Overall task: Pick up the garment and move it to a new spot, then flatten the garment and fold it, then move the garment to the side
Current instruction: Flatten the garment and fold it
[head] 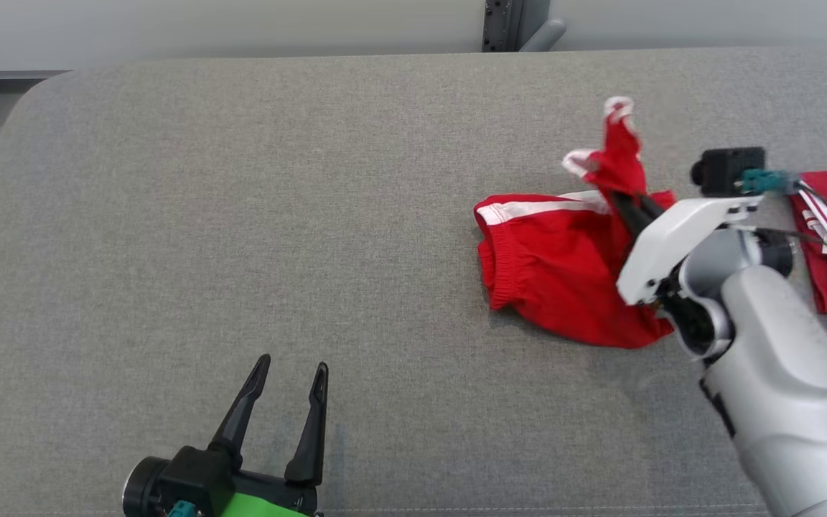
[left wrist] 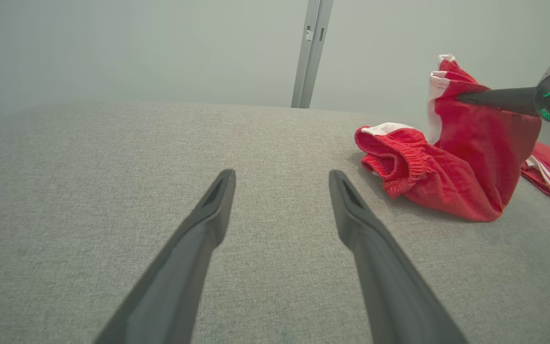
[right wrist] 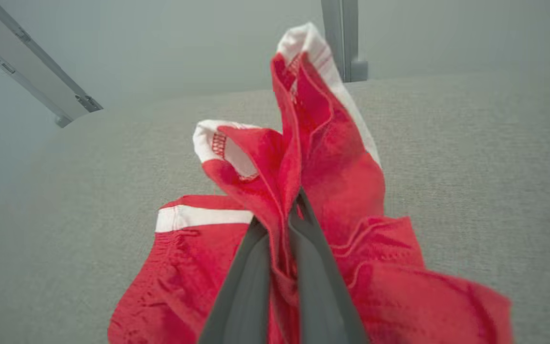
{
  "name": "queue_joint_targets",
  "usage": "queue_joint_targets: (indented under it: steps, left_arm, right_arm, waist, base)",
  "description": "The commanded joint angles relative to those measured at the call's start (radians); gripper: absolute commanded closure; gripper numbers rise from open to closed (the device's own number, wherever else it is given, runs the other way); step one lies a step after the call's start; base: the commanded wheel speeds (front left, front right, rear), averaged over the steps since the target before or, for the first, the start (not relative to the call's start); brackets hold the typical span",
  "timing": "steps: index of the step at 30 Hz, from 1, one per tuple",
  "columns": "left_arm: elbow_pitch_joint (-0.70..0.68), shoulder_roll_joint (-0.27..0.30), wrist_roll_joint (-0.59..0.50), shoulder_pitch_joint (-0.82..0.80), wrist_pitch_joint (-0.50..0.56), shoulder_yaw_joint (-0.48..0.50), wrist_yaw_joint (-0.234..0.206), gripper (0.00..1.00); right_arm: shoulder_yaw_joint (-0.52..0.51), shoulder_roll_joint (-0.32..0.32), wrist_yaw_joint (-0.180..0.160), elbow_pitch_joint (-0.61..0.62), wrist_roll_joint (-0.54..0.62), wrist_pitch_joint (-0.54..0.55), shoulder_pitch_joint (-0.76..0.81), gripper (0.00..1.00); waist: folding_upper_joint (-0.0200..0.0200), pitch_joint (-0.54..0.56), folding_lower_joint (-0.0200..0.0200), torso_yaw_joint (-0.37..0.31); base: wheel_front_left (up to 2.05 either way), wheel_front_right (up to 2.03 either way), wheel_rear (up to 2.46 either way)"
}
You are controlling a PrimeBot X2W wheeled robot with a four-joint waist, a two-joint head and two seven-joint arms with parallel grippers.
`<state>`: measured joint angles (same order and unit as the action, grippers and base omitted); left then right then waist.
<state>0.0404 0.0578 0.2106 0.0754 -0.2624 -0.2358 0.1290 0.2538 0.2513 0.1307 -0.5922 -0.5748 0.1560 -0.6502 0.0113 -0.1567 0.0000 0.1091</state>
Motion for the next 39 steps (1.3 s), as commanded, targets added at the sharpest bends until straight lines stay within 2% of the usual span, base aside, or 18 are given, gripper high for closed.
queue_joint_targets:
  steps: [1, 5, 9, 13, 14, 15, 16, 20, 23, 26, 29, 30, 31, 32, 35, 39]
  left_arm:
    - [0.002, 0.001, 0.009, 0.004, -0.003, -0.004, 0.003, 0.00]
    - [0.003, 0.000, 0.010, 0.000, -0.003, -0.001, 0.003, 0.00]
    - [0.007, 0.006, 0.011, -0.004, -0.003, -0.001, 0.003, 0.00]
    - [0.012, 0.009, 0.010, -0.004, -0.003, 0.001, 0.003, 0.00]
    - [0.012, 0.009, 0.009, -0.003, -0.003, 0.002, 0.003, 0.00]
    - [0.012, 0.009, 0.009, -0.002, -0.003, 0.004, 0.003, 0.00]
    - [0.012, 0.008, 0.008, 0.000, -0.003, 0.004, 0.003, 0.00]
    - [0.008, 0.006, 0.008, 0.019, -0.003, 0.016, 0.003, 0.00]
    - [-0.001, 0.005, 0.009, 0.028, -0.003, 0.036, 0.003, 0.00]
    - [-0.012, 0.002, 0.011, 0.034, -0.003, 0.050, 0.003, 0.00]
    - [-0.017, 0.001, 0.008, 0.029, -0.003, 0.050, 0.003, 0.00]
    - [-0.018, 0.000, 0.007, 0.023, -0.003, 0.045, 0.003, 0.00]
    - [-0.020, 0.000, 0.006, 0.017, -0.003, 0.041, 0.003, 0.00]
    - [-0.023, 0.001, 0.006, 0.009, -0.003, 0.038, 0.003, 0.00]
    - [-0.023, 0.013, 0.005, -0.013, -0.003, 0.027, 0.003, 0.00]
    - [-0.021, 0.026, 0.004, -0.028, -0.003, 0.017, 0.003, 0.00]
  right_arm:
    - [0.009, -0.032, 0.000, 0.027, 0.026, 0.019, 0.036, 1.00]
    - [0.013, -0.134, 0.000, 0.080, 0.097, 0.064, 0.091, 1.00]
    - [-0.018, -0.182, 0.000, 0.083, 0.179, 0.071, 0.122, 1.00]
    - [-0.040, -0.197, 0.000, 0.071, 0.225, 0.070, 0.136, 1.00]
    - [-0.038, -0.198, 0.000, 0.077, 0.232, 0.063, 0.138, 0.86]
    - [-0.036, -0.199, 0.000, 0.087, 0.234, 0.055, 0.140, 0.51]
    - [-0.029, -0.199, 0.000, 0.097, 0.226, 0.048, 0.145, 0.00]
    - [-0.021, -0.200, 0.000, 0.182, 0.226, 0.015, 0.175, 0.00]
    - [-0.021, -0.199, 0.000, 0.310, 0.225, 0.017, 0.214, 0.00]
    - [-0.076, -0.197, 0.000, 0.460, 0.251, 0.035, 0.251, 0.00]
    - [-0.188, -0.192, 0.000, 0.564, 0.276, 0.044, 0.284, 0.00]
    - [-0.230, -0.186, 0.000, 0.579, 0.292, 0.044, 0.291, 0.27]
    - [-0.271, -0.190, 0.000, 0.584, 0.290, 0.043, 0.295, 0.72]
    - [-0.314, -0.192, 0.000, 0.576, 0.296, 0.039, 0.297, 1.00]
    - [-0.376, -0.174, 0.000, 0.503, 0.347, 0.023, 0.287, 1.00]
    - [-0.362, -0.160, 0.000, 0.389, 0.376, -0.018, 0.252, 1.00]
  waist:
    - [-0.0113, -0.001, 0.0000, 0.010]
    - [-0.0113, -0.005, 0.0000, 0.028]
    - [-0.0113, -0.008, 0.0000, 0.044]
    - [-0.0113, -0.007, 0.0000, 0.056]
    - [-0.0113, -0.006, 0.0000, 0.057]
    - [-0.0113, -0.004, 0.0000, 0.058]
    - [-0.0113, -0.002, 0.0000, 0.058]
    - [-0.0113, 0.011, 0.0000, 0.050]
    - [-0.0113, 0.012, 0.0000, 0.030]
    - [-0.0113, 0.007, 0.0000, 0.005]
    - [-0.0113, -0.006, 0.0000, -0.013]
    - [-0.0113, -0.011, 0.0000, -0.016]
    - [-0.0113, -0.017, 0.0000, -0.018]
    - [-0.0113, -0.025, 0.0000, -0.020]
    - [-0.0113, -0.052, 0.0000, -0.017]
    - [-0.0113, -0.081, 0.0000, -0.004]
  base:
    - [0.00, 0.00, 0.00]
    - [0.00, 0.00, 0.00]
    - [0.00, 0.00, 0.00]
    - [0.00, 0.00, 0.00]
    - [0.00, 0.00, 0.00]
    - [0.00, 0.00, 0.00]
    - [0.00, 0.00, 0.00]
    - [0.00, 0.00, 0.00]
    - [0.00, 0.00, 0.00]
    - [0.00, 0.00, 0.00]
    - [0.00, 0.00, 0.00]
    - [0.00, 0.00, 0.00]
    - [0.00, 0.00, 0.00]
    - [0.00, 0.00, 0.00]
    - [0.00, 0.00, 0.00]
    - [0.00, 0.00, 0.00]
